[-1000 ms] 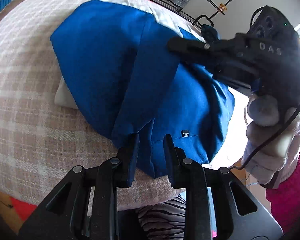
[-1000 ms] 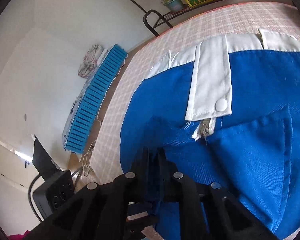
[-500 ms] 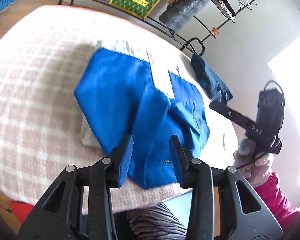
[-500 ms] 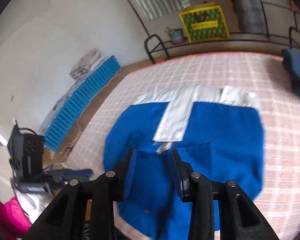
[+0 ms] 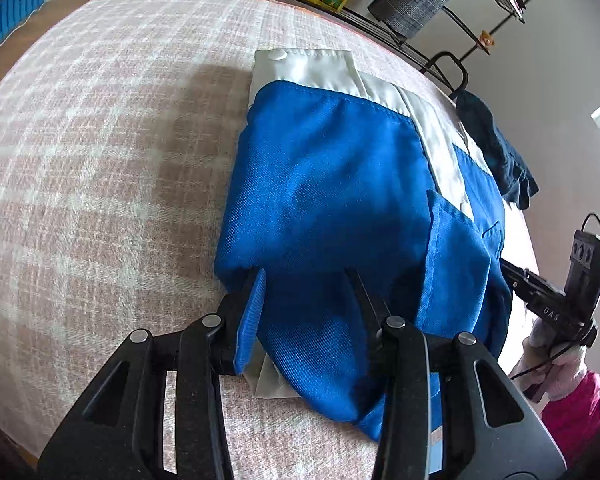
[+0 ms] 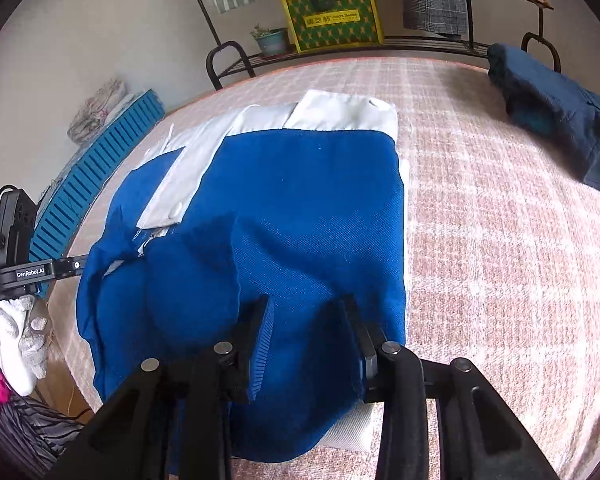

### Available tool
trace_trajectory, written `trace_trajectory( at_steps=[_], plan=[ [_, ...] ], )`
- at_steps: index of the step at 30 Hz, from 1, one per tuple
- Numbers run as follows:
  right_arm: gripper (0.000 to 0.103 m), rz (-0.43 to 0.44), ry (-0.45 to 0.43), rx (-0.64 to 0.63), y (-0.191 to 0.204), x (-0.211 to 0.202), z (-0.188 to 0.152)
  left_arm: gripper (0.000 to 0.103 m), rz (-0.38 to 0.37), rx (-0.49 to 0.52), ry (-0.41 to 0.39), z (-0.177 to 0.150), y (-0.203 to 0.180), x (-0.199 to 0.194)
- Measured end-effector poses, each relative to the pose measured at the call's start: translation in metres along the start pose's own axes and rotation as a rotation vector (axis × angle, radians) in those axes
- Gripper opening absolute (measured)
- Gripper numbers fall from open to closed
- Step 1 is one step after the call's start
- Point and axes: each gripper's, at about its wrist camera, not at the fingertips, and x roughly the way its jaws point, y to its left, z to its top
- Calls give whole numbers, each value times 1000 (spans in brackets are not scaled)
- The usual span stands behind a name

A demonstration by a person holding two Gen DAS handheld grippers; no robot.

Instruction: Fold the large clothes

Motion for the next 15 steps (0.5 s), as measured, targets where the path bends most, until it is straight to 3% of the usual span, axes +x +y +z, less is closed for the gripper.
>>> trace_trajectory(
  at_steps=[3,5,6,8,9,11,15],
  plan=[
    [35,41,62,20,-7,-10,8,42,-14,-20,20,6,8,-8],
    [39,81,38,21,-14,-23,10,43,-64,-98,6,15,23,-19],
    [45,87,12,18,-16,-30,9,53,-92,-142,-9,20,32,-24],
    [80,89,-60,28,-26,-44,9,72,-136,-231,-32,31,51,-29],
    [86,89,-97,49,-33,-49,9,74,-168,-275,-32,36,61,-28],
    [87,95,-121,112,-50,-52,11,74,-251,-358,-6,45,78,-18],
    [85,170,-80,220,-80,-37,21,74,-396,-481,40,51,100,7]
  ],
)
